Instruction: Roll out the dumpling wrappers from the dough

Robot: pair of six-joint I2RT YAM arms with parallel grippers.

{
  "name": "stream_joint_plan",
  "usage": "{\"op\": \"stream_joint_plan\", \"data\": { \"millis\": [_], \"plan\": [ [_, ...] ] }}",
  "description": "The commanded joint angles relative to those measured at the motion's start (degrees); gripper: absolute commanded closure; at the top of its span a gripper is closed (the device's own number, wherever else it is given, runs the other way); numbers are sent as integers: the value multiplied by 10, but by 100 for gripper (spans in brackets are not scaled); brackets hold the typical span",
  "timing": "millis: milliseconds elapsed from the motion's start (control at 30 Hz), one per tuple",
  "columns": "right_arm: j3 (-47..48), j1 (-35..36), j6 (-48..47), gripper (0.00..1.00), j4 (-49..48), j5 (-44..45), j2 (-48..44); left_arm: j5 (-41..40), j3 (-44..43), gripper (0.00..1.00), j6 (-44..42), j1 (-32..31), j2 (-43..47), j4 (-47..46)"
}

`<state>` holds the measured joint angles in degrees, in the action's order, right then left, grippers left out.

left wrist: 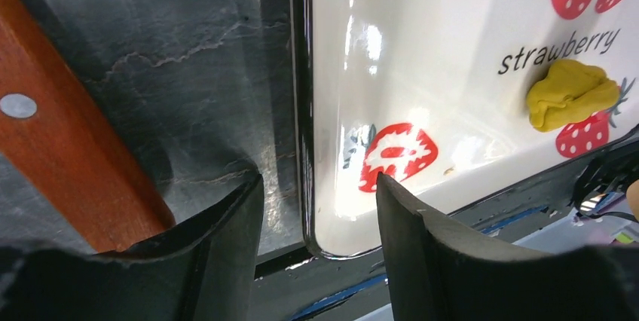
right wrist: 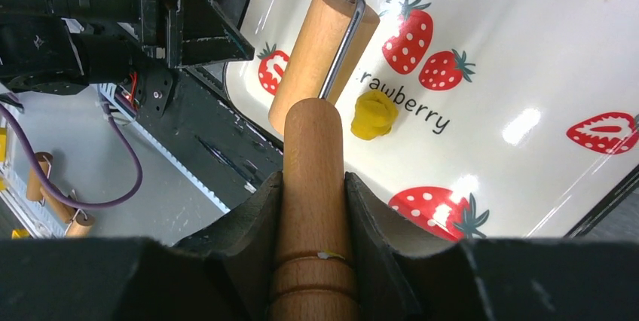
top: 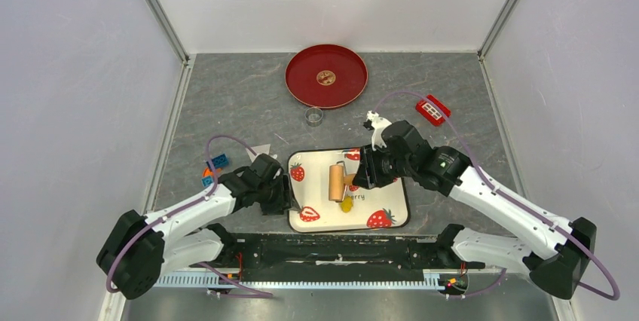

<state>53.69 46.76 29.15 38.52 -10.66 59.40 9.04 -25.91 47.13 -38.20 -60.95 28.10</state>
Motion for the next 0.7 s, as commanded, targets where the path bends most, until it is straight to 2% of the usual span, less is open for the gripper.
{"op": "stream_joint_plan", "data": {
  "millis": [0, 200, 433, 667],
  "plan": [
    [65, -2, -22, 100, 39, 7, 18, -23, 17, 39, 33, 2, 1, -46],
    [113, -3, -27, 100, 88, 20, 45, -29, 39, 44, 48, 2, 14, -72],
    [176, -3, -49, 100, 160, 38, 97, -37, 31, 52, 46, 2, -12, -82],
    [195, -2, -67, 100, 194, 31, 133, -36, 39, 67, 46, 2, -7, -92]
  ]
}}
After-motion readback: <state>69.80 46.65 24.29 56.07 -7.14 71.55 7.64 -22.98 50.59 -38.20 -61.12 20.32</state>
